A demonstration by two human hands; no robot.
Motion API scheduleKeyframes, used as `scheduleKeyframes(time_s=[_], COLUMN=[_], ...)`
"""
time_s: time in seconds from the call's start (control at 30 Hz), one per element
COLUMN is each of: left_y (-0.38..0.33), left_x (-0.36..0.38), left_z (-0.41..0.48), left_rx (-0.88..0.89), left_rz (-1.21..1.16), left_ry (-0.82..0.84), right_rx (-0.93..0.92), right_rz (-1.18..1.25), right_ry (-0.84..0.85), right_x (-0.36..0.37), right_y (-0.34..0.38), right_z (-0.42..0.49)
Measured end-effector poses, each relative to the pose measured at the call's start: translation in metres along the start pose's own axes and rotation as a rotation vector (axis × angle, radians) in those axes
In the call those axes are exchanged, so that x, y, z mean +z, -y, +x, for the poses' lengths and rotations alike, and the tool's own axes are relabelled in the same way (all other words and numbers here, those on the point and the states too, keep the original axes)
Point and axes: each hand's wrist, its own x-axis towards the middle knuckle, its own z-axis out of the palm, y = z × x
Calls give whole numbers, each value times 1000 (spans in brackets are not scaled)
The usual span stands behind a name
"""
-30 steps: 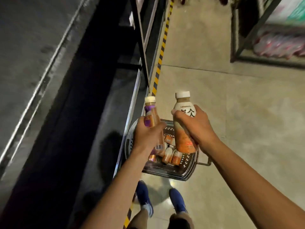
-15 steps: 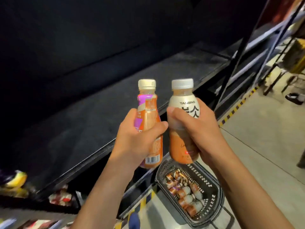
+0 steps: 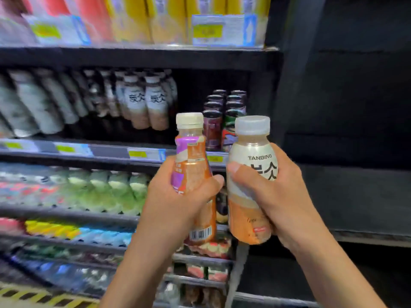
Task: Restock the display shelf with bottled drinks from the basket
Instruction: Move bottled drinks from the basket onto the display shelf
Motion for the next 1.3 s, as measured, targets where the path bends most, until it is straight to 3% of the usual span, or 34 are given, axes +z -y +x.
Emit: scheduleKeyframes(time_s=[0.27,0.47,0.87,1.1,1.3], left_y=[12,17,28,34,57], left_x=[-182,-250,-275,-276,-269], left_z=[38,83,208,276,345], left_rx=[38,2,-77,-76,-36], left_rz=[24,-7,-91,-27,-5], left_ry=[-86,-109,-21,-63,-118], right_rx=[-72,-72,54,239,16], right_rz=[69,61,22,-36,-354], right_ry=[144,94,-110,-163,-278], right_x=[188,259,320,347,367], right_y=[1,3,-19,-21,-29], right_z=[25,51,150,208,253])
